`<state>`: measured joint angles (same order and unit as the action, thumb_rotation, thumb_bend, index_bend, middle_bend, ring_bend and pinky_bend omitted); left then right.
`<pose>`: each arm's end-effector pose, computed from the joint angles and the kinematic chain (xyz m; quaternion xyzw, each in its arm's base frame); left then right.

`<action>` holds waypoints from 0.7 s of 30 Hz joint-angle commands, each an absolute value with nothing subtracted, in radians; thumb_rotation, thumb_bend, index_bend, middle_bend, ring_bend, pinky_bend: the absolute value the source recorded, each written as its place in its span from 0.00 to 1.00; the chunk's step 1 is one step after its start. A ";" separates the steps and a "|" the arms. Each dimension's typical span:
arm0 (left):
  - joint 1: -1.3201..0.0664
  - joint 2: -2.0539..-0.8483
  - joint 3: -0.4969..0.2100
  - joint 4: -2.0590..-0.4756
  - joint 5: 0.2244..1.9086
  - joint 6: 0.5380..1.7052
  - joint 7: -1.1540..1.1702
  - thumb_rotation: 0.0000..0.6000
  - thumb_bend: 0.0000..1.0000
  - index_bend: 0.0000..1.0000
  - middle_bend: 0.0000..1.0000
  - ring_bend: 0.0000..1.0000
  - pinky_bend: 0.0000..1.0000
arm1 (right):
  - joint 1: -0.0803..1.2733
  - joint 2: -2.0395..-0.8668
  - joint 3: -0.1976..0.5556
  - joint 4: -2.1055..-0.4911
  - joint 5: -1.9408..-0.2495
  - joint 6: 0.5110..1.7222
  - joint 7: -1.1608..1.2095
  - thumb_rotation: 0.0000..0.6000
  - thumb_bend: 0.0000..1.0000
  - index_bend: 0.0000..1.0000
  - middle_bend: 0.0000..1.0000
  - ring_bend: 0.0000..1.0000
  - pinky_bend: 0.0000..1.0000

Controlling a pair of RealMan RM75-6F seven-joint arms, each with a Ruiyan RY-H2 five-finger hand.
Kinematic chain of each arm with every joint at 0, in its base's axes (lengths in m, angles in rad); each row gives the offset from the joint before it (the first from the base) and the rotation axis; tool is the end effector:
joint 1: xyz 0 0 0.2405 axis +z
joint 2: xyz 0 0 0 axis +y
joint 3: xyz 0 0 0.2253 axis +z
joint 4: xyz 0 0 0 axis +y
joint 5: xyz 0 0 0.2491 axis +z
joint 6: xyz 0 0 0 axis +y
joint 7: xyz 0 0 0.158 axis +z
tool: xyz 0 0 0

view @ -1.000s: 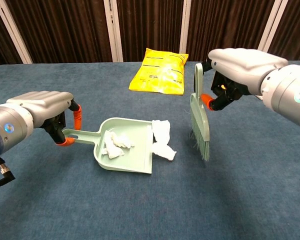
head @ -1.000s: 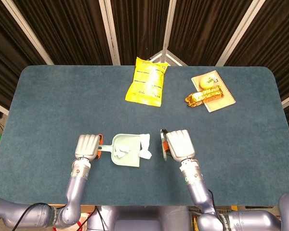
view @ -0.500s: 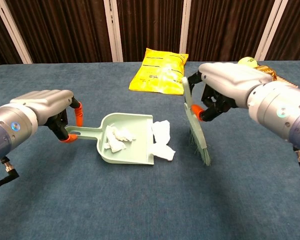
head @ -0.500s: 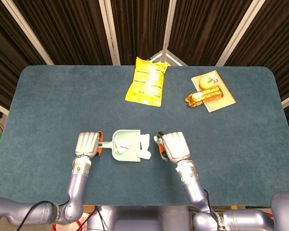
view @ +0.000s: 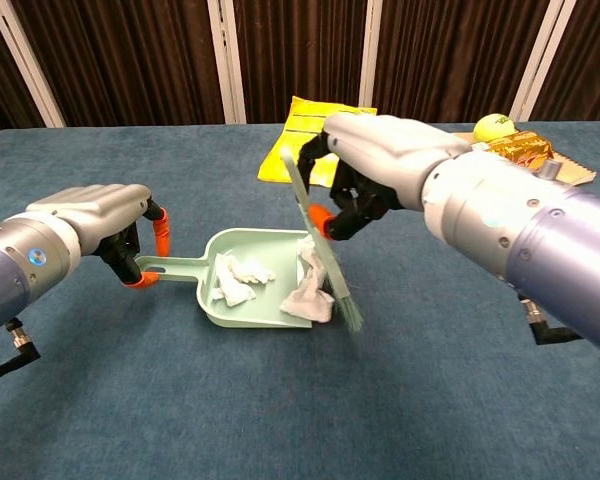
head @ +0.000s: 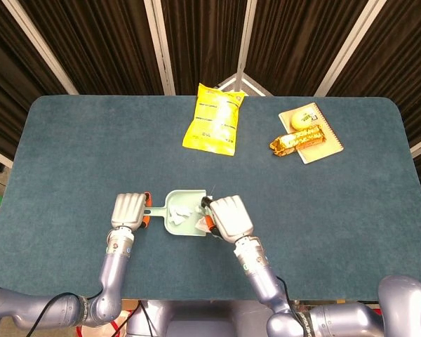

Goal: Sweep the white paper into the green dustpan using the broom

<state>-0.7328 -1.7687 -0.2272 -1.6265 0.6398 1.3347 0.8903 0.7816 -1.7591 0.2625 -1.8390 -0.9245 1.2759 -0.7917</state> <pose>-0.0998 0.2987 -0.0840 -0.6729 -0.4366 -0.2610 0.5370 0.0102 -0.2669 -0.0655 0.7060 -0.3929 0.4316 0.4011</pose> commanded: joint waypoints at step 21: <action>-0.728 -1.772 -0.218 -1.645 0.651 1.333 0.875 1.00 0.54 0.63 1.00 1.00 1.00 | 0.809 -1.724 0.338 -1.941 -0.934 1.327 -0.782 1.00 0.53 0.79 0.90 0.92 0.86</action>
<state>-0.7281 -1.7713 -0.2180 -1.6448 0.6513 1.3326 0.8745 0.8121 -1.7282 0.3331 -1.9343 -0.9304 1.3231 -0.7915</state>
